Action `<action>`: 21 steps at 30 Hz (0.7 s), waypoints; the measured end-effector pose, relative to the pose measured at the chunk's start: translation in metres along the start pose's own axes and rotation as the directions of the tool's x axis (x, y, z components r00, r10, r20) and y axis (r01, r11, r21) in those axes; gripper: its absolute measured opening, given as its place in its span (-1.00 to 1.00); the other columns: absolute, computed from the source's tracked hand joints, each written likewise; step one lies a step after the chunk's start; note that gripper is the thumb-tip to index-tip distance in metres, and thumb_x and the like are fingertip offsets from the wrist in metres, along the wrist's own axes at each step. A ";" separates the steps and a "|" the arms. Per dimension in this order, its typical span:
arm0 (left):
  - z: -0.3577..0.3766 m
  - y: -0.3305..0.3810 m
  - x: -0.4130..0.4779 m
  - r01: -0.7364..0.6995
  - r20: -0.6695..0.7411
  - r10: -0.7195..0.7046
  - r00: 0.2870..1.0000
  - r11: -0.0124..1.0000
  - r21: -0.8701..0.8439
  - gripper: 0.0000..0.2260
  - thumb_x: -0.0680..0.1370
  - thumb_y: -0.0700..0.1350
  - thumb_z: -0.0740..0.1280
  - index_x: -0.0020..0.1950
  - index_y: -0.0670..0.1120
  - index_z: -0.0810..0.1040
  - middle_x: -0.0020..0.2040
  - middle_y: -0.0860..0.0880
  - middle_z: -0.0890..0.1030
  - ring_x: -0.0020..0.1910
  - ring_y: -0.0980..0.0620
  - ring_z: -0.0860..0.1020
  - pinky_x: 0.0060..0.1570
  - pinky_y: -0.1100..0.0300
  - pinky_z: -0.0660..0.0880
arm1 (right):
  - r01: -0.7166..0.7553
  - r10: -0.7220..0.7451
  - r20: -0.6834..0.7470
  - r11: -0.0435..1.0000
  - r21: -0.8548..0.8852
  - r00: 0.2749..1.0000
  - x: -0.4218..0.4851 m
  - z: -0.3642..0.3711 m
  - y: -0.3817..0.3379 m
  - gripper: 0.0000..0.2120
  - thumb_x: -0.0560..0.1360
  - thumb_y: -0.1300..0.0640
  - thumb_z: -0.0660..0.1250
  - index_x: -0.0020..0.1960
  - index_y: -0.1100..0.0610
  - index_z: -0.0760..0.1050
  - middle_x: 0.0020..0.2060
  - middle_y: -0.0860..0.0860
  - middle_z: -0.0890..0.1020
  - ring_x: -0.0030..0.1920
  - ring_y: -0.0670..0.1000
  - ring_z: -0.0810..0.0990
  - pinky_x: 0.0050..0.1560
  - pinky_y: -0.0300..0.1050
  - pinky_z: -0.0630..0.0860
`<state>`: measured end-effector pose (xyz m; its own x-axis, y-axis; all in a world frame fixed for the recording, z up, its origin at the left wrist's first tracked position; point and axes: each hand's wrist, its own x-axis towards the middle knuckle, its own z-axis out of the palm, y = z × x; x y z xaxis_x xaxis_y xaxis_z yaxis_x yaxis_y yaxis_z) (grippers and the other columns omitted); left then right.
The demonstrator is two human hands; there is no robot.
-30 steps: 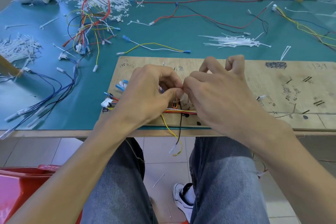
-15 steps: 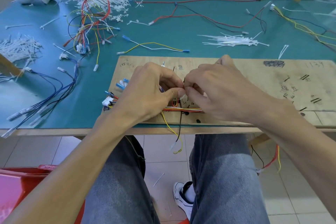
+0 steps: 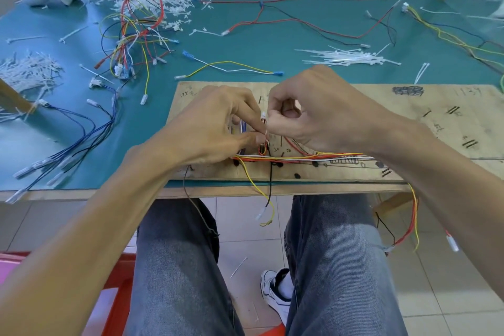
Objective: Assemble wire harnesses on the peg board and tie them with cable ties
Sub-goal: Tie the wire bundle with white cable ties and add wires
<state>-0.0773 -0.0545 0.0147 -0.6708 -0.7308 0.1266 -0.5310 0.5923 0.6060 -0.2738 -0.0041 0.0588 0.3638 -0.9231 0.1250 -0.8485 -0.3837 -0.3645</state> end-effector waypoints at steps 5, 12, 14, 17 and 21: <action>-0.002 -0.001 0.002 -0.070 0.070 0.076 0.995 0.994 -0.085 -0.80 0.50 -0.10 0.59 -0.09 0.24 0.72 -0.06 0.15 0.60 -0.10 0.16 0.50 -0.07 0.33 0.35 | 0.024 -0.025 0.053 0.999 0.030 0.998 0.003 -0.004 -0.001 -0.82 0.49 0.08 0.32 -0.26 0.08 0.59 -0.42 0.05 0.56 -0.30 0.11 0.47 -0.18 0.12 0.51; -0.006 0.003 0.008 -0.094 0.090 0.091 0.992 0.995 0.032 -0.88 0.48 -0.02 0.60 -0.05 0.19 0.76 -0.05 -0.03 0.49 0.00 -0.03 0.42 0.16 -0.03 0.39 | 0.009 -0.025 0.111 0.989 0.148 0.994 0.000 -0.009 -0.004 -0.80 0.48 0.21 0.35 -0.32 0.10 0.56 -0.44 0.12 0.48 -0.39 0.00 0.33 -0.35 -0.23 0.28; -0.006 0.002 0.008 -0.077 0.091 0.072 0.993 0.996 0.048 -0.87 0.48 -0.01 0.60 -0.03 0.20 0.76 -0.03 -0.04 0.51 0.03 -0.03 0.42 0.13 0.01 0.38 | 0.005 -0.035 0.123 0.973 0.231 0.992 -0.001 -0.018 -0.008 -0.78 0.51 0.25 0.34 -0.31 0.13 0.56 -0.45 0.12 0.45 -0.41 -0.06 0.32 -0.36 -0.15 0.30; -0.005 0.001 0.008 -0.083 0.065 0.080 0.995 0.996 0.045 -0.86 0.45 -0.02 0.62 -0.07 0.21 0.75 -0.09 0.00 0.48 -0.01 0.01 0.42 0.00 0.16 0.36 | 0.028 0.009 -0.091 0.921 0.388 0.996 0.001 -0.041 -0.009 -0.80 0.54 0.18 0.32 -0.25 0.18 0.57 -0.49 -0.02 0.41 -0.45 -0.09 0.32 -0.44 -0.12 0.27; -0.004 0.001 0.009 -0.096 0.062 0.091 0.994 0.992 0.077 -0.86 0.44 -0.04 0.63 -0.06 0.17 0.78 -0.15 0.07 0.42 -0.09 0.04 0.39 0.05 0.14 0.40 | -0.009 0.019 -0.101 0.996 0.093 0.995 -0.002 -0.048 0.000 -0.62 0.62 -0.24 0.28 -0.16 0.02 0.63 -0.39 -0.14 0.61 -0.37 -0.15 0.55 -0.35 -0.29 0.43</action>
<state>-0.0818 -0.0614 0.0199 -0.7475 -0.6510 0.1322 -0.5023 0.6840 0.5290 -0.2929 -0.0031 0.1030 0.3070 -0.9280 0.2111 -0.8122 -0.3710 -0.4503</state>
